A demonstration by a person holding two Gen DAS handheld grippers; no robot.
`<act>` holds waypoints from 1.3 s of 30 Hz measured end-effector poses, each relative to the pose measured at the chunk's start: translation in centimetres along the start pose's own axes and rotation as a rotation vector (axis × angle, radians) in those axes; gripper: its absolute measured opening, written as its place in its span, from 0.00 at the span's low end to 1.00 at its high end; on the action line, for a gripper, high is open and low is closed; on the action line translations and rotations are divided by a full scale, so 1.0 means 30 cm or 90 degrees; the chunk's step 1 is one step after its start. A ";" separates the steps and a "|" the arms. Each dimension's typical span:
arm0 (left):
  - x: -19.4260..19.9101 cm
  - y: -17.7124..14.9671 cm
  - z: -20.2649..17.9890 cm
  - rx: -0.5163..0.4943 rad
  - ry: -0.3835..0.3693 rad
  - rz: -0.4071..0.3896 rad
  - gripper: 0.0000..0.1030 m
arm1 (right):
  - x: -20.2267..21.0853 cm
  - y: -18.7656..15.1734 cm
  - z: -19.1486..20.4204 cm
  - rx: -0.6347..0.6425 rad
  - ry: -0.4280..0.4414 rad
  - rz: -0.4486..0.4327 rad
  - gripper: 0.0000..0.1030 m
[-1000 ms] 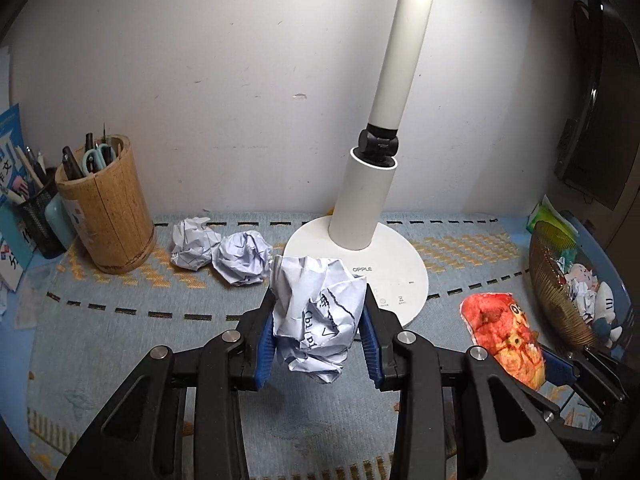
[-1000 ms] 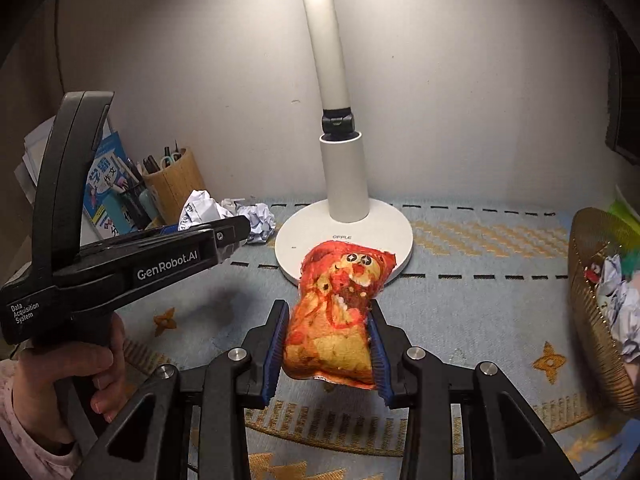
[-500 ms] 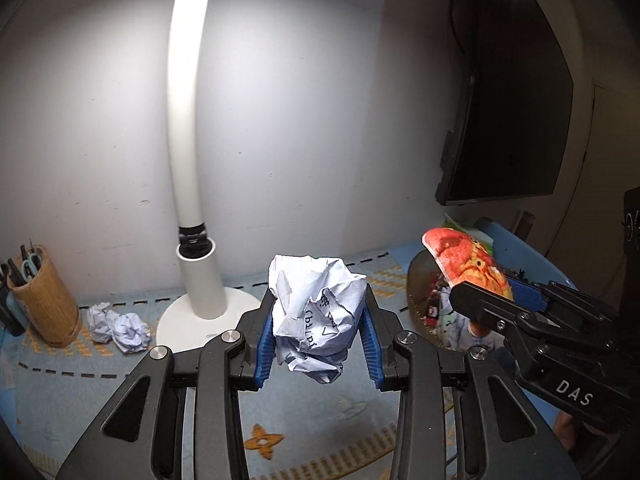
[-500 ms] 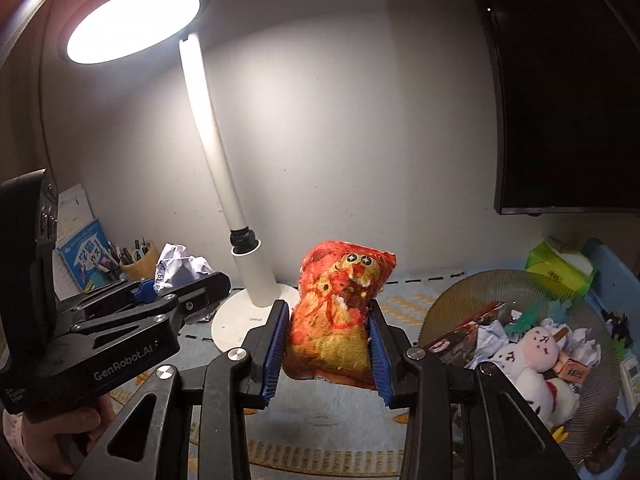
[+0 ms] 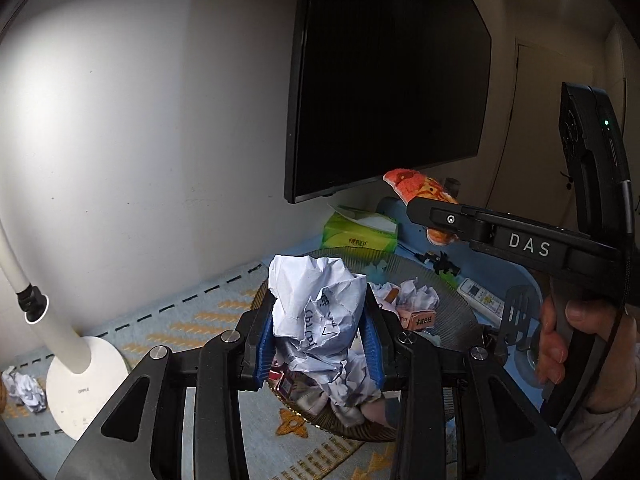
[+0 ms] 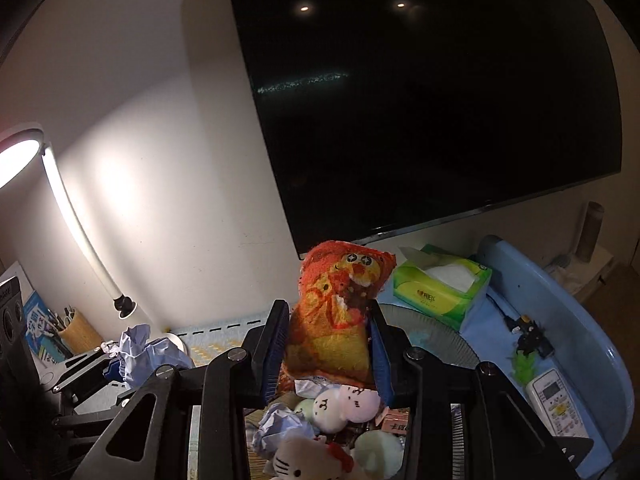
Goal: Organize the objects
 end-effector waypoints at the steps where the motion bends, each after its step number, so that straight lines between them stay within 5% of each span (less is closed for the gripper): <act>1: -0.020 -0.002 -0.006 -0.003 -0.003 0.004 0.33 | -0.012 -0.002 -0.015 -0.006 0.000 0.003 0.36; 10: -0.208 -0.082 -0.019 -0.019 -0.028 0.083 0.39 | -0.195 -0.051 -0.044 -0.009 -0.007 0.070 0.39; 11: -0.235 -0.109 -0.004 -0.011 -0.023 0.119 0.50 | -0.225 -0.068 -0.043 -0.013 -0.010 0.091 0.47; 12: -0.249 -0.126 0.010 -0.007 -0.014 0.138 0.91 | -0.249 -0.082 -0.045 -0.023 -0.011 0.107 0.56; 13: -0.237 -0.123 0.027 -0.008 0.003 0.118 0.98 | -0.262 -0.090 -0.041 -0.026 0.000 0.118 1.00; 19: -0.156 -0.101 0.103 0.013 0.031 0.079 1.00 | -0.238 -0.067 -0.007 0.013 -0.049 0.087 1.00; 28: 0.136 -0.115 0.179 0.020 0.182 0.050 1.00 | -0.020 -0.014 0.172 -0.001 -0.005 0.029 1.00; 39: 0.633 -0.472 0.481 0.135 0.332 0.092 1.00 | 0.150 -0.366 0.619 0.114 0.020 0.077 1.00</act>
Point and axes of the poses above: each gripper's, at about its wrist camera, not at the fingertips, and x roughly against the way its jaws point, z to its left, y to its top, the point moved 8 cm from there along -x, roughly the way its jaws point, and after that the axes turned 9 degrees about -y, right-handed, at the moved point
